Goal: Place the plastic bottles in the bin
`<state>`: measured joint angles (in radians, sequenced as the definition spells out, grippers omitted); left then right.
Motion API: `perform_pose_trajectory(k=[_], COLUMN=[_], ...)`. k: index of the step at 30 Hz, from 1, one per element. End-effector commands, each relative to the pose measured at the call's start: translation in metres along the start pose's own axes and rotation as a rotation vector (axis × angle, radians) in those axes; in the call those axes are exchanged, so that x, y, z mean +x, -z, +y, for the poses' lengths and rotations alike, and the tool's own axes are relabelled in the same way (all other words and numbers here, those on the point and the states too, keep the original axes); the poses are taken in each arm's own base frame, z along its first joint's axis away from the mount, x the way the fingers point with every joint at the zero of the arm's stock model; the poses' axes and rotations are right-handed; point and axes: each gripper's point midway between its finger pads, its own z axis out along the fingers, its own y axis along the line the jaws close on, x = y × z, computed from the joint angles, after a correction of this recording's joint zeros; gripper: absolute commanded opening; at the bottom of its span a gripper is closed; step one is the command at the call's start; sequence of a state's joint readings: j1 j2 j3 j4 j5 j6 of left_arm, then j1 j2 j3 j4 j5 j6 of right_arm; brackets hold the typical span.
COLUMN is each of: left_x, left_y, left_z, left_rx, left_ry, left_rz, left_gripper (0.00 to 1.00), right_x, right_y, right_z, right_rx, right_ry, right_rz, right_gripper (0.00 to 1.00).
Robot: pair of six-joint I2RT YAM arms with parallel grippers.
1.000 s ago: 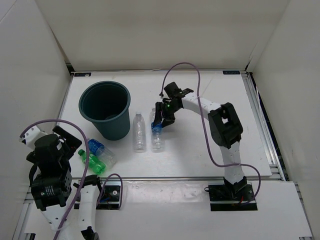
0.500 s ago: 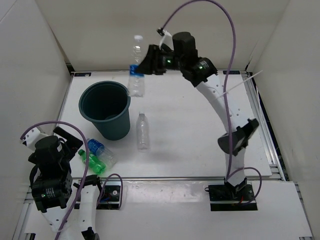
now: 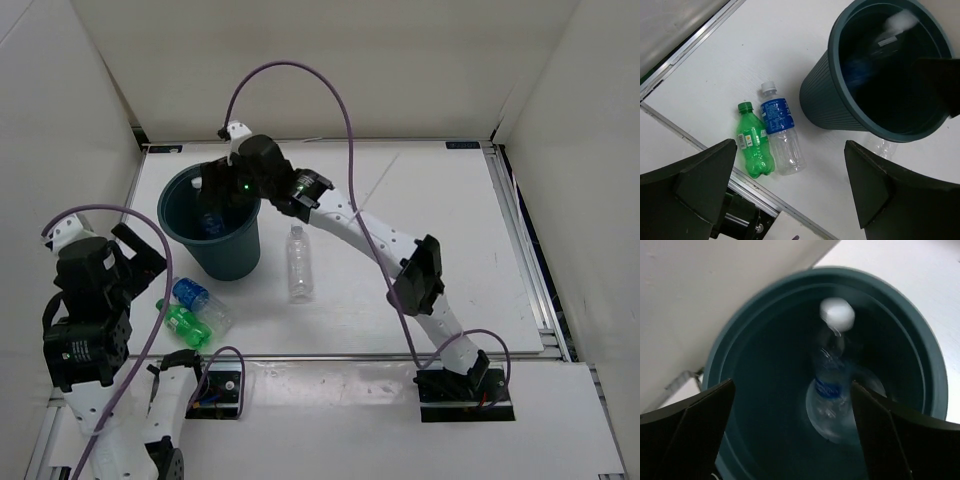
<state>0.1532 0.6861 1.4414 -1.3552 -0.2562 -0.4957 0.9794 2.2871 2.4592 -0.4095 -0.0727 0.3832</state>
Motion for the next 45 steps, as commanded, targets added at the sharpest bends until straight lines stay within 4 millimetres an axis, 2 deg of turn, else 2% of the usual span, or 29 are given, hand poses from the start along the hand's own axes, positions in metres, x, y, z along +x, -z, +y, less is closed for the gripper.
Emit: perform_pose_trajectory(k=[1, 2, 3, 4, 5, 6, 8, 9, 11, 12, 13, 14, 16, 18, 19, 22, 23, 24, 26, 27, 31, 33, 37, 38, 40, 41, 42, 45], left_x=[0.005, 0.002, 0.0, -0.002, 0.001, 0.003, 0.009, 0.013, 0.024, 0.027, 0.032, 0.032, 0.029, 0.029, 0.027, 0.024, 0.024, 0.022, 0.021, 0.016, 0.02, 0.02, 0.022, 0.023, 0.023, 0.024, 0.025, 0.025], left_y=[0.01, 0.012, 0.012, 0.014, 0.013, 0.013, 0.011, 0.011, 0.007, 0.006, 0.003, 0.006, 0.003, 0.001, 0.001, 0.001, 0.001, 0.003, 0.006, 0.007, 0.011, 0.011, 0.014, 0.014, 0.014, 0.014, 0.014, 0.016], left_z=[0.001, -0.001, 0.003, 0.002, 0.006, 0.006, 0.013, 0.014, 0.022, 0.025, 0.029, 0.03, 0.033, 0.032, 0.032, 0.031, 0.031, 0.03, 0.033, 0.033, 0.036, 0.036, 0.036, 0.036, 0.037, 0.038, 0.037, 0.038], left_rx=[0.007, 0.012, -0.008, 0.003, -0.01, -0.005, -0.018, -0.015, -0.031, -0.043, -0.059, -0.053, -0.073, -0.078, -0.088, -0.088, -0.088, -0.082, -0.092, -0.097, -0.114, -0.114, -0.111, -0.111, -0.111, -0.116, -0.108, -0.104], left_ry=[-0.028, -0.015, -0.015, 0.003, 0.016, 0.028, 0.072, 0.085, 0.123, 0.135, 0.14, 0.144, 0.155, 0.152, 0.151, 0.151, 0.151, 0.155, 0.154, 0.157, 0.146, 0.146, 0.144, 0.144, 0.134, 0.131, 0.119, 0.111], left_rz=[0.045, 0.036, 0.025, 0.004, 0.003, -0.006, -0.039, -0.044, -0.054, -0.058, -0.053, -0.063, -0.079, -0.071, -0.074, -0.074, -0.074, -0.082, -0.087, -0.099, -0.073, -0.073, -0.061, -0.061, -0.06, -0.053, -0.047, -0.054], left_gripper=[1.0, 1.0, 1.0, 1.0, 1.0, 1.0, 1.0, 1.0, 1.0, 1.0, 1.0, 1.0, 1.0, 1.0, 1.0, 1.0, 1.0, 1.0, 1.0, 1.0, 1.0, 1.0, 1.0, 1.0, 1.0, 1.0, 1.0, 1.0], right_x=[-0.114, -0.139, -0.139, -0.136, -0.125, -0.111, -0.086, -0.051, -0.019, 0.02, 0.041, 0.063, 0.105, 0.117, 0.13, 0.167, 0.171, 0.18, 0.188, 0.199, 0.218, 0.225, 0.226, 0.233, 0.231, 0.24, 0.237, 0.245], right_y=[0.096, 0.138, 0.152, 0.165, 0.18, 0.189, 0.203, 0.203, 0.204, 0.2, 0.198, 0.194, 0.186, 0.178, 0.168, 0.147, 0.14, 0.129, 0.122, 0.115, 0.099, 0.092, 0.078, 0.073, 0.067, 0.066, 0.063, 0.064], right_z=[0.022, 0.024, 0.002, -0.01, -0.017, -0.044, -0.069, -0.095, -0.114, -0.127, -0.136, -0.136, -0.15, -0.147, -0.149, -0.166, -0.16, -0.165, -0.166, -0.17, -0.164, -0.16, -0.153, -0.152, -0.152, -0.154, -0.152, -0.154], right_rx=[0.104, 0.124, 0.176, 0.203, 0.199, 0.257, 0.313, 0.343, 0.314, 0.335, 0.34, 0.313, 0.286, 0.233, 0.221, 0.221, 0.152, 0.141, 0.114, 0.111, 0.067, 0.044, 0.015, 0.017, 0.007, 0.006, -0.004, 0.005], right_ry=[0.092, 0.065, -0.017, -0.056, -0.091, -0.139, -0.225, -0.268, -0.298, -0.33, -0.34, -0.348, -0.381, -0.398, -0.39, -0.434, -0.438, -0.456, -0.467, -0.494, -0.532, -0.547, -0.556, -0.565, -0.576, -0.59, -0.599, -0.611], right_rz=[-0.306, -0.371, -0.364, -0.352, -0.311, -0.257, -0.176, -0.051, 0.059, 0.161, 0.221, 0.284, 0.388, 0.437, 0.47, 0.572, 0.597, 0.62, 0.643, 0.662, 0.702, 0.717, 0.719, 0.734, 0.731, 0.749, 0.745, 0.764], right_gripper=[0.99, 0.99, 0.99, 0.99, 0.99, 0.99, 0.99, 0.99, 0.99, 0.99, 0.99, 0.99, 0.99, 0.99, 0.99, 0.99, 0.99, 0.99, 0.99, 0.99, 0.99, 0.99, 0.99, 0.99, 0.99, 0.99, 0.98, 0.77])
